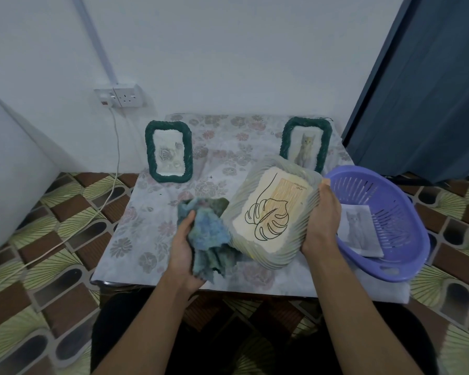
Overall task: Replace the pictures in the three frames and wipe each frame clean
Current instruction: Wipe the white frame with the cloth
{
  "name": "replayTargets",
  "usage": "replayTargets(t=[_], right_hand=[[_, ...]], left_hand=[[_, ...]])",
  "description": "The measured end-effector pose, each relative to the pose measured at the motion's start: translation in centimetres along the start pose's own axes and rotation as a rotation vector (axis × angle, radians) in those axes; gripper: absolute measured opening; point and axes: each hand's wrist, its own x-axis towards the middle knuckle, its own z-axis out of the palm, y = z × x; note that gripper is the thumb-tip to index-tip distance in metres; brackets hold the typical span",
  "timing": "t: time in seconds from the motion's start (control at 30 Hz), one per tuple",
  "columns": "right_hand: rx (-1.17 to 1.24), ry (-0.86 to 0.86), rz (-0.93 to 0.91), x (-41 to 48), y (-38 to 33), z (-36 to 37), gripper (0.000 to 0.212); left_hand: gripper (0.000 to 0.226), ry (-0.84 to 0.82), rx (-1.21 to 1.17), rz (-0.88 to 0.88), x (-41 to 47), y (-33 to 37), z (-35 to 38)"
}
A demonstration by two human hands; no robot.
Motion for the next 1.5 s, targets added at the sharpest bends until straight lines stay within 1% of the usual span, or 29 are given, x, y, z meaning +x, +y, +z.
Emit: replayTargets(t=[0.07,0.17,0.23,0.3,0.4,0.53,0.67,0.73,0.83,0.93,1.03,1.1,1.2,1.3,1.4,1.5], right_hand=[[0.041,0.013,-0.009,0.0,-0.1,0.0,0.038],[0.098,0.055,-0.003,-0.1,-0.3,0.1,0.038],[0.127,0.096,0.001,0.1,-0.3,0.2,0.046],[0.154,0.131,0.001,0.3,-0.1,0.2,0.049],[0.188,0.139,-0.038,0.5,0.2,0.3,0.044],[0.206,0.13,-0.08,0.6,0.7,0.7,0.037],[0.227,0.126,-0.053,0.5,1.4,0.9,0.04],[0.273,0.079,-0.027,0.4,1.7,0.9,0.043],[0.315,-0.084,-0.012,-0.2,2.4,1.1,0.044],[0.268,-0.217,0.026,-1.2,3.8,1.3,0.059],[0.236,-0.236,0.068,-1.9,4.6,1.4,0.06],[0.267,-0.222,0.085,-2.2,4.6,1.4,0.058],[0.292,-0.179,0.108,-1.9,4.2,1.5,0.052],[0.308,-0.162,0.125,-1.4,3.6,1.3,0.047],[0.302,-0.179,0.164,-1.4,3.5,1.1,0.046],[0.286,-0.21,0.182,-1.8,3.9,1.2,0.053]], left_hand=[[0.059,-0.054,-0.067,0.027,0.0,0.0,-0.7],[0.061,-0.105,-0.073,0.037,-0.1,0.2,-0.6],[0.061,-0.131,-0.052,0.028,-0.4,0.3,-0.1],[0.061,-0.141,-0.016,0.014,-0.4,0.1,0.4],[0.059,-0.143,0.092,-0.016,-0.2,-0.7,0.7],[0.047,-0.097,0.335,0.009,-0.7,-1.7,2.6],[0.031,-0.031,0.442,0.181,-0.3,-2.5,3.7],[0.026,-0.002,0.47,0.237,-0.1,-2.7,3.9],[0.027,0.048,0.492,0.306,0.2,-2.8,4.0],[0.025,0.113,0.504,0.414,0.5,-2.7,4.4],[0.019,0.173,0.504,0.476,0.7,-2.5,4.6],[0.018,0.165,0.511,0.465,0.6,-2.4,4.6],[0.019,0.053,0.513,0.379,0.3,-2.3,4.3],[0.012,-0.026,0.492,0.301,-0.3,-2.5,4.1],[0.01,0.005,0.456,0.285,-0.8,-2.7,4.6],[0.013,0.106,0.395,0.3,-0.6,-2.6,5.3]])
